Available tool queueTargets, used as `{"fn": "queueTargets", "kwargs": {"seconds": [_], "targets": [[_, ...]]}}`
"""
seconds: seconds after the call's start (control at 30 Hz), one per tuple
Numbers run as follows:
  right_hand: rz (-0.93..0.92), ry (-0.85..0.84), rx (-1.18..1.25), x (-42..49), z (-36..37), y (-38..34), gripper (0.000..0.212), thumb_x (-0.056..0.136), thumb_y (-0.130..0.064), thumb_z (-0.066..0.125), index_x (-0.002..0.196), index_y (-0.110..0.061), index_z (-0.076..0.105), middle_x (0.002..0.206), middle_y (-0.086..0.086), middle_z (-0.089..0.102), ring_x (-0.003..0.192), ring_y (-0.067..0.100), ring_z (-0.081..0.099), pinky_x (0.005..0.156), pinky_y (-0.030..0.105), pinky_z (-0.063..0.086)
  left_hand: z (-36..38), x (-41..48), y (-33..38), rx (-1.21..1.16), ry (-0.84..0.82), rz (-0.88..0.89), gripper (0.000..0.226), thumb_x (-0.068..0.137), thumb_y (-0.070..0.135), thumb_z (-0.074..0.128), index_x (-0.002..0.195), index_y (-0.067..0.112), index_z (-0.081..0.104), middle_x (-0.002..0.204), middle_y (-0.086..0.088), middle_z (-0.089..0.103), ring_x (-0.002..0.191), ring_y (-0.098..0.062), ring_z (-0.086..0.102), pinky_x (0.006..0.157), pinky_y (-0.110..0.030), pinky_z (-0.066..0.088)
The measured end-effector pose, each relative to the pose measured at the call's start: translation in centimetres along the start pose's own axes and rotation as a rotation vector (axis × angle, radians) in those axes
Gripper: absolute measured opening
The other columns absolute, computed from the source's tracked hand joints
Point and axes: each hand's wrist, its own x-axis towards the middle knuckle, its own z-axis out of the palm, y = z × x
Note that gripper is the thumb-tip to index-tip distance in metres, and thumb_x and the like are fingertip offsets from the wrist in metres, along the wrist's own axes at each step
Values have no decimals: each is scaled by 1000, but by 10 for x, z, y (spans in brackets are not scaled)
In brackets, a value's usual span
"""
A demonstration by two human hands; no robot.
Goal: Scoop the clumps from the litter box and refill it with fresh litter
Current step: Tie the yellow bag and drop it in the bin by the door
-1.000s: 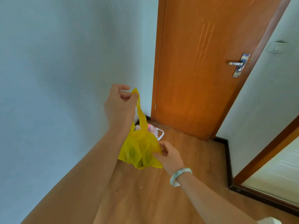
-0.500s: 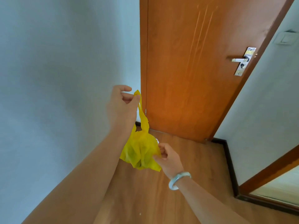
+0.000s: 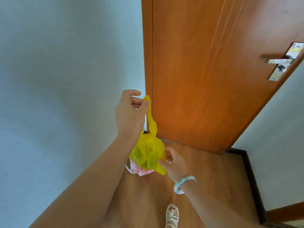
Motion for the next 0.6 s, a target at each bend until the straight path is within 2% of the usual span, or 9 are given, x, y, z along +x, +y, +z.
{"fn": "queueTargets", "kwargs": {"seconds": [0.1,0.2,0.27,0.33,0.43,0.53,0.6], "targets": [[-4,-12,-14,54,-6,0,34,75,-13,70,87,-41,53,86,-5,62,81,12,57,73,23,46,26,38,-16,-1,18,-23,28,81,20,70,86,37,49,69,11,63,66,-2,60,73,-37,55],[-11,-52,-45,103,-13,-4,37,75,-8,70,85,-39,53,83,-6,62,79,11,56,72,22,45,50,75,-25,11,25,-45,24,83,20,69,94,31,51,72,10,63,68,-5,60,71,-31,53],[-26,-65,-55,134,-17,-7,33,73,-12,71,84,-39,53,83,-4,63,80,13,58,70,18,44,63,97,-30,-3,47,-53,24,83,19,69,98,27,51,73,8,63,70,-7,60,70,-30,53],[-45,-77,-84,161,-21,-10,29,74,-14,72,87,-34,55,82,-6,63,79,12,58,67,12,43,75,117,-36,-7,68,-61,24,83,18,69,98,26,52,74,7,63,71,-8,61,71,-30,54],[-53,-107,-115,196,-24,-10,29,78,-10,71,95,-27,55,80,-15,59,75,3,56,61,3,39,90,141,-46,-9,91,-68,25,83,18,69,98,26,52,72,9,62,67,0,58,69,-25,52],[-42,-95,-143,226,-22,-4,27,80,-11,69,98,-25,56,78,-19,55,72,-6,52,59,0,38,105,162,-63,-21,94,-70,25,82,19,70,95,30,52,70,12,61,65,3,57,69,-23,49],[-24,-80,-162,244,-16,5,26,80,-13,69,101,-24,57,79,-18,56,72,-5,52,60,0,38,115,172,-79,-29,76,-72,26,82,18,70,93,33,51,70,13,60,67,3,57,69,-20,48]]}}
